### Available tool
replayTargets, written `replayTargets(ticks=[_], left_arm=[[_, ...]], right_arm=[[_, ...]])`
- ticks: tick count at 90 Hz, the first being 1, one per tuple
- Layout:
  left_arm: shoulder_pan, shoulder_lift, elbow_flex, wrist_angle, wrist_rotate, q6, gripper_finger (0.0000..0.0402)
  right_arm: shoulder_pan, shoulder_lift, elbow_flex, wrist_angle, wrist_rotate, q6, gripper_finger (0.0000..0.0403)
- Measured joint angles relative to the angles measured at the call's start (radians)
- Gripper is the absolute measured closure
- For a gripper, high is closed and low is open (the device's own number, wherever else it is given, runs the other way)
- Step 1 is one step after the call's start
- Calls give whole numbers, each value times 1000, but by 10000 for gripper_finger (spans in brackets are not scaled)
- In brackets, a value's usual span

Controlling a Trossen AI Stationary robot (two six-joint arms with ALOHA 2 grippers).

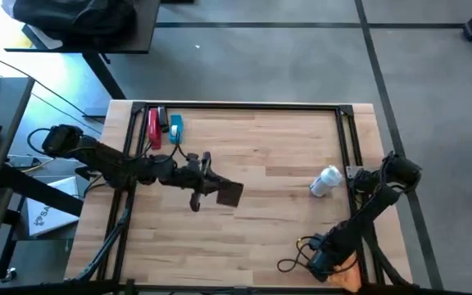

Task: Apply microfiber cloth
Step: Wipe the front and back of the black cellphone using the yellow microfiber cloth

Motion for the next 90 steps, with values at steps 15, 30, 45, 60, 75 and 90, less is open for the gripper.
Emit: replayTargets(ticks=[15,30,45,60,75,90], left_arm=[[59,1,-79,79,-28,-98,385],[130,0,-143,148,-27,-299,385],[147,1,-202,150,-53,-484,385],[147,1,-218,178,-125,-590,385],[131,1,-219,171,-195,-579,385],[124,1,-219,170,-211,-606,385]], right_arm=[[-100,6,138,-116,91,-117,387],[-218,4,364,-261,381,-356,397],[-302,1,510,-258,846,-624,401],[-387,5,515,-35,1131,-996,402],[-488,35,503,289,1126,-1393,402],[-576,79,503,433,1039,-1600,402]])
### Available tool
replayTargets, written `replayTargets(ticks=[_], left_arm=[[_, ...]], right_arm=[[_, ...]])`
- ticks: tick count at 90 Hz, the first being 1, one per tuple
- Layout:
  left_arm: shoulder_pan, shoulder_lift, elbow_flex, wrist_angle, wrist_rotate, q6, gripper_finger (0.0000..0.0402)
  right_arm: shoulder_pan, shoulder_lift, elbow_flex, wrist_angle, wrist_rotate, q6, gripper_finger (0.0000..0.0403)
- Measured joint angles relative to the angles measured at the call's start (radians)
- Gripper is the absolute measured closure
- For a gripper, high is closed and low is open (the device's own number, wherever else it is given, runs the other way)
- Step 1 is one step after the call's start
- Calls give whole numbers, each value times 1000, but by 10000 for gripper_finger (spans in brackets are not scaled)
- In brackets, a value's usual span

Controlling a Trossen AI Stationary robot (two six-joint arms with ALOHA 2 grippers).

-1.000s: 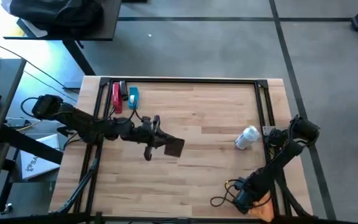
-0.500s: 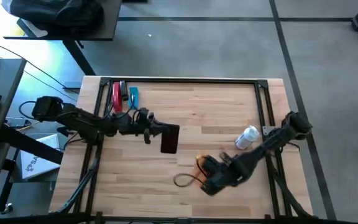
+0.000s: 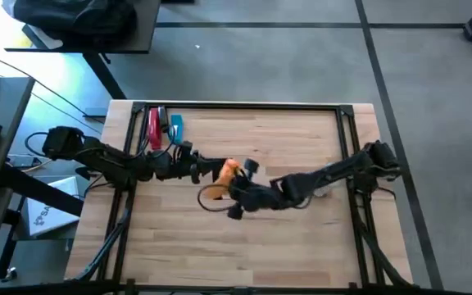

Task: Apply microfiber cloth
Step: Wipe the front and back of the black cellphone using the yellow microfiber cloth

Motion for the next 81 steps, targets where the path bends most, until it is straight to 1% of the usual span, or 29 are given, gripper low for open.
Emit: replayTargets(ticks=[9,16,27,35,41,45,53,60,68,75,81], left_arm=[[0,0,0,-6,1,-70,384],[-9,1,-1,-11,-2,-92,382],[-21,1,-1,-8,-20,-54,379],[-18,0,0,2,-34,-55,378],[-17,0,0,1,-40,-53,377],[-17,0,0,-1,-41,-53,377],[-18,0,0,-5,-31,-50,377],[-20,0,0,-12,-10,-49,377],[-22,1,0,-16,17,-49,376],[-23,1,0,-11,23,-49,376],[-23,1,0,-5,23,-49,376]], right_arm=[[-38,31,0,55,-56,-127,402],[-57,52,0,117,-89,-251,402],[-66,69,0,204,-74,-449,402],[-73,69,0,232,-19,-522,402],[-77,69,0,236,26,-522,403],[-80,69,0,234,26,-515,403],[-84,67,0,228,-30,-486,403],[-80,67,0,213,-84,-419,403],[-61,63,0,183,-93,-357,403],[-38,59,0,150,-78,-343,403],[-15,54,0,124,-25,-350,403]])
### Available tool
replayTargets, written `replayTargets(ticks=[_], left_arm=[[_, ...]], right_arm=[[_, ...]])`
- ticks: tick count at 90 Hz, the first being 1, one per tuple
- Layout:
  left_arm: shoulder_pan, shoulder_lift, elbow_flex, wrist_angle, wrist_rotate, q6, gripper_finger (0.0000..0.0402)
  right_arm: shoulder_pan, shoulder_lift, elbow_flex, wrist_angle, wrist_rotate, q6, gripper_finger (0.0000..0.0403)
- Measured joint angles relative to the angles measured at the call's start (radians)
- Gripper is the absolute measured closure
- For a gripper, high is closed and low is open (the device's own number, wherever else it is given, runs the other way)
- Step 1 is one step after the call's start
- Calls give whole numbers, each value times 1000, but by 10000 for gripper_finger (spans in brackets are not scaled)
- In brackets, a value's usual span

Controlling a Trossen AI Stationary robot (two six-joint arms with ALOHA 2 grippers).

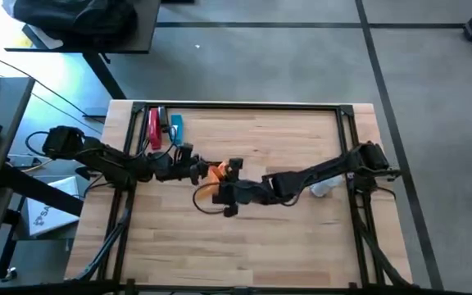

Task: Apply microfiber cloth
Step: Wipe the front and back of the black cellphone using the yellow microfiber cloth

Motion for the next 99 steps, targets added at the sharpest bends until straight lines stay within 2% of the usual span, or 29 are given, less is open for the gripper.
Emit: replayTargets(ticks=[18,28,39,58,79,85,99], left_arm=[[0,0,0,8,6,-1,376],[0,0,0,9,7,-1,376],[0,0,0,8,3,-1,376],[0,0,1,9,-6,0,376],[1,0,0,6,-11,6,376],[1,0,0,8,-10,6,376],[3,0,0,16,-8,2,376]], right_arm=[[51,-51,0,-89,314,-52,403],[53,-90,0,-170,374,-23,403],[39,-112,0,-181,358,55,403],[-4,-76,0,-77,129,90,403],[-26,-2,0,47,-27,59,403],[-25,4,0,56,-14,33,403],[-14,-14,0,-1,165,10,403]])
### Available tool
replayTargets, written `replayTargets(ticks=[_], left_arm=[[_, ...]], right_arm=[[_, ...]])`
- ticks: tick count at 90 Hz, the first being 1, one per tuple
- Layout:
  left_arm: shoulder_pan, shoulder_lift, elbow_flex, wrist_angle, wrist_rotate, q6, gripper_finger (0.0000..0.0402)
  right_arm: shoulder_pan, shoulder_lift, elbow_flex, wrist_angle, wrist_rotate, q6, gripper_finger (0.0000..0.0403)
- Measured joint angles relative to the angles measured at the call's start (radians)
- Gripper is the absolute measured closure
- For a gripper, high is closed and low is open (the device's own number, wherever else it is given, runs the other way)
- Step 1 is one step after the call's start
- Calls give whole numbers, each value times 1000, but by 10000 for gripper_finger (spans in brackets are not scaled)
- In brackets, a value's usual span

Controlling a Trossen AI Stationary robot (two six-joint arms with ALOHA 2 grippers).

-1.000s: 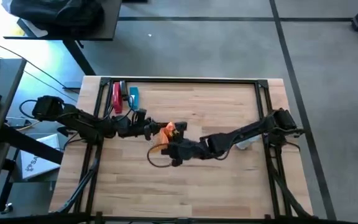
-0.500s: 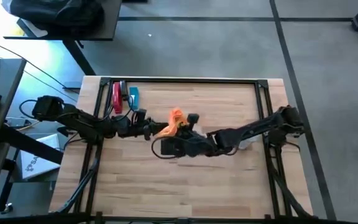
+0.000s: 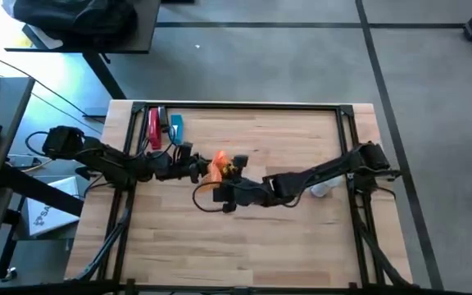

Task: Apply microfiber cloth
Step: Wipe the front and back of the black cellphone using the yellow microfiber cloth

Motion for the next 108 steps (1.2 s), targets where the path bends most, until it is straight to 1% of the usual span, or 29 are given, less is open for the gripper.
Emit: replayTargets(ticks=[11,33,43,48,58,65,76,94,108], left_arm=[[-8,0,0,28,26,21,376],[-18,0,0,37,40,18,376],[-25,-2,2,71,94,15,376],[-26,-3,3,83,110,15,376],[-22,-2,2,103,109,39,376],[-24,-2,2,111,110,45,376],[-22,-1,2,95,97,45,376],[-23,-1,2,96,89,52,376],[-22,-1,2,96,81,51,376]], right_arm=[[0,-32,2,-81,49,15,403],[-1,-100,3,-270,137,92,403],[-4,-130,0,-358,212,105,403],[-6,-149,-1,-403,225,130,403],[1,-186,-1,-455,239,182,403],[14,-197,-1,-446,234,182,403],[46,-197,-1,-361,225,119,403],[71,-198,-1,-233,111,42,403],[51,-180,0,-196,-9,63,403]])
